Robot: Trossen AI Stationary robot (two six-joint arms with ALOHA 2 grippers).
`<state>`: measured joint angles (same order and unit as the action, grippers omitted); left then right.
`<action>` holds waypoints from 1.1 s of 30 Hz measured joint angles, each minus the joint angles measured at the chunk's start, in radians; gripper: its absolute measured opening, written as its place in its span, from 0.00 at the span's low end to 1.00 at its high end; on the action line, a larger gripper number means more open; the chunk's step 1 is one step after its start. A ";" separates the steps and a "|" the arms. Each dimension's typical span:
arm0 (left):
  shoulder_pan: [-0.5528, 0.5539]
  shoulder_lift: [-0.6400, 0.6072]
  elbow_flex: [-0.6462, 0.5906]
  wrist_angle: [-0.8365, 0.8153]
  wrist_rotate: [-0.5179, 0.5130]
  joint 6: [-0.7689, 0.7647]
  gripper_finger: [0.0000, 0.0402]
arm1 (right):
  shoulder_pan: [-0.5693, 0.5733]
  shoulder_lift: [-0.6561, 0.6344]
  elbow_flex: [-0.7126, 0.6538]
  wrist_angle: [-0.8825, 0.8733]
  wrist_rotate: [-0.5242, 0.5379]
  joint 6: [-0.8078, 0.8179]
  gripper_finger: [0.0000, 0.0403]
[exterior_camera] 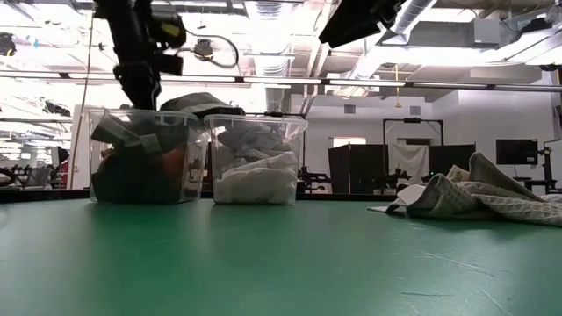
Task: Sort towels by color in basket
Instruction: Put the gray towel into the left transparent bin
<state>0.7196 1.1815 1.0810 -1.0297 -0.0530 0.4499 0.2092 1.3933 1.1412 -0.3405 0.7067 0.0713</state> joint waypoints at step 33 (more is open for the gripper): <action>-0.018 -0.202 0.058 0.070 -0.076 0.056 0.14 | -0.002 0.000 0.000 0.032 0.000 -0.020 0.64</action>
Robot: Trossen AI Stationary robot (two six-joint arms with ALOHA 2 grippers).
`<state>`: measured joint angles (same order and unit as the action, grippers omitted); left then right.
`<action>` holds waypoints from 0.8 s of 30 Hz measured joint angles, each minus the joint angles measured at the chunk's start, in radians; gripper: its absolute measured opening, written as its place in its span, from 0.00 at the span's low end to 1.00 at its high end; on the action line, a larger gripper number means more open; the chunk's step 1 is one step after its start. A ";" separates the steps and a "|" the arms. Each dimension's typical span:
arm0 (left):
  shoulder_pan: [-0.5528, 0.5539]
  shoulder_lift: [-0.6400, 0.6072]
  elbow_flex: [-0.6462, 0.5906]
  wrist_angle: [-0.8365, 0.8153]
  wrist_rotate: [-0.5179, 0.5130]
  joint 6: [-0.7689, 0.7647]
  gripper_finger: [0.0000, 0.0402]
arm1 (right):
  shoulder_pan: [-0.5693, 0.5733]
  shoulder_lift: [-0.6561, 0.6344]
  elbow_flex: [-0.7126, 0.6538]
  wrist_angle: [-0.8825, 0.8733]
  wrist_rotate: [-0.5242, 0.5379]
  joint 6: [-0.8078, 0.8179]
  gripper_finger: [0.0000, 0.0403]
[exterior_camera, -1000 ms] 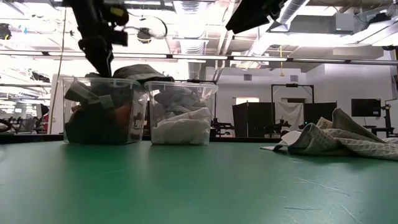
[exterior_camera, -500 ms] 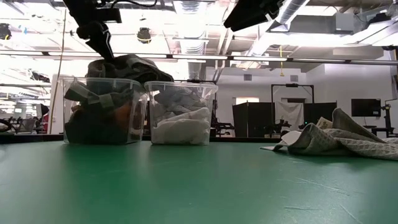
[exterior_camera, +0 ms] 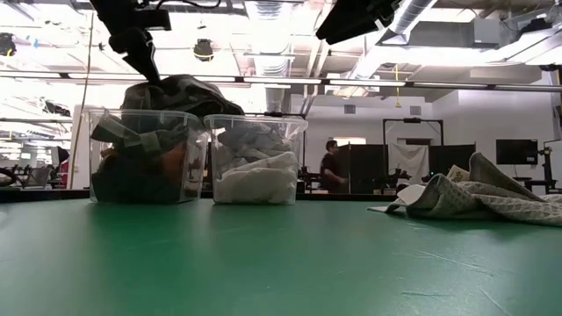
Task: Sort towels by color in basket
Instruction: Put the gray towel into the left transparent bin
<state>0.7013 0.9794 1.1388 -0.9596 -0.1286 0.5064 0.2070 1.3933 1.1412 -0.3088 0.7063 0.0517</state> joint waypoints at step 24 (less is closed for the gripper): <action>-0.001 0.002 0.068 -0.046 0.329 -0.087 0.40 | 0.000 0.000 0.000 -0.003 0.000 0.000 0.64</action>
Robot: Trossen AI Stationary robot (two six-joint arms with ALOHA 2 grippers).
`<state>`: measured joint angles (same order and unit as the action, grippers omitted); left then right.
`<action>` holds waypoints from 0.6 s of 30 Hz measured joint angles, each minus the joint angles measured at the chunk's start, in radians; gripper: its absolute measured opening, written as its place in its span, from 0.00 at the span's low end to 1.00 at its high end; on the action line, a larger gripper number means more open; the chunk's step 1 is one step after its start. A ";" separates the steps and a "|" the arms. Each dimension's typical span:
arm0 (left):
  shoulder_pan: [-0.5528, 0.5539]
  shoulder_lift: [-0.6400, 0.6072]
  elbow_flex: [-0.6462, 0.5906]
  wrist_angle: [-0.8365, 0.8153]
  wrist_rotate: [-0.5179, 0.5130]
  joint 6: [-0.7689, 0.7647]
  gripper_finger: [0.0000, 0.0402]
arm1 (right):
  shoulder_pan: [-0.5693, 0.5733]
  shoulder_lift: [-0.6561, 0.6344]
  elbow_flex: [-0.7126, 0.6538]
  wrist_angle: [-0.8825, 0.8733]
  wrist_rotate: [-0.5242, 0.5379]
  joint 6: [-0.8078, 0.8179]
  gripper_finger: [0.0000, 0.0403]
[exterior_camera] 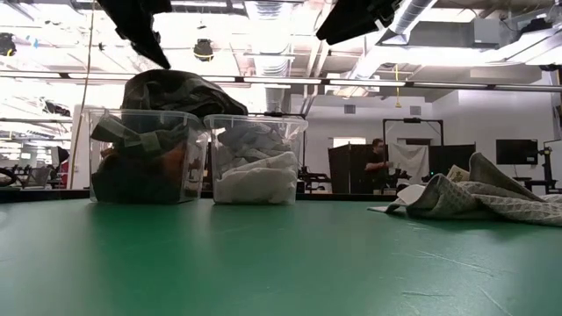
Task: Sort towels by color in basket
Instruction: Put the gray towel into the left transparent bin
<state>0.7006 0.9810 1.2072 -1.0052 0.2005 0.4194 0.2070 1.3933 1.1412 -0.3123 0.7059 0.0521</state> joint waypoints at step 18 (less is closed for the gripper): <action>-0.052 0.272 0.000 0.341 -0.089 -0.120 0.40 | -0.002 0.000 0.000 -0.008 -0.001 -0.011 0.64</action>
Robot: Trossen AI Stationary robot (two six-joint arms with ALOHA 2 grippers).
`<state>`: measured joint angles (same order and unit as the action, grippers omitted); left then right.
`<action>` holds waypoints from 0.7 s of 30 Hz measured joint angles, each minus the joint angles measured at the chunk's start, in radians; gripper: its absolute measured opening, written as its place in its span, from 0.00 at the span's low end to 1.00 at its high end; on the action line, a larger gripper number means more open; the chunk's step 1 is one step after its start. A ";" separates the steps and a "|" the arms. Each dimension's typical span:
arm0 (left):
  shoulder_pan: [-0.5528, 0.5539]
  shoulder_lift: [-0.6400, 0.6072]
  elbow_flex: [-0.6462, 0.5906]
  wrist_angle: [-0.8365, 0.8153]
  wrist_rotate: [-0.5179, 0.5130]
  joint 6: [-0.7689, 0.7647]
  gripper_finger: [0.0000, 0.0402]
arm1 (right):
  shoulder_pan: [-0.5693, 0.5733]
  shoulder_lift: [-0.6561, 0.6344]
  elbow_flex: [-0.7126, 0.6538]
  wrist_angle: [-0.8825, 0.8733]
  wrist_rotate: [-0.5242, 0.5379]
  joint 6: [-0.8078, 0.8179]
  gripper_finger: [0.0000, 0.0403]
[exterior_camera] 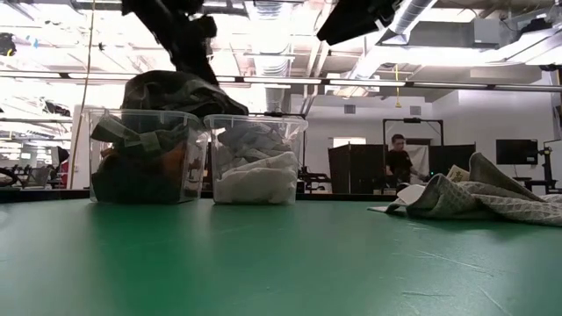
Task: Sort towels by color in basket
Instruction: Put the gray towel into the left transparent bin
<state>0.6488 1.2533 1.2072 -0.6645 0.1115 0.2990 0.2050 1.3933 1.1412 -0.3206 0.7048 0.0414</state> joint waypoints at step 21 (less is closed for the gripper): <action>-0.068 -0.018 0.000 -0.106 -0.072 0.147 0.01 | 0.004 0.000 0.000 -0.022 -0.001 0.016 0.64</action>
<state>0.5806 1.2351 1.2068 -0.7706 0.0394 0.4464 0.2089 1.3933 1.1412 -0.3430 0.7040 0.0570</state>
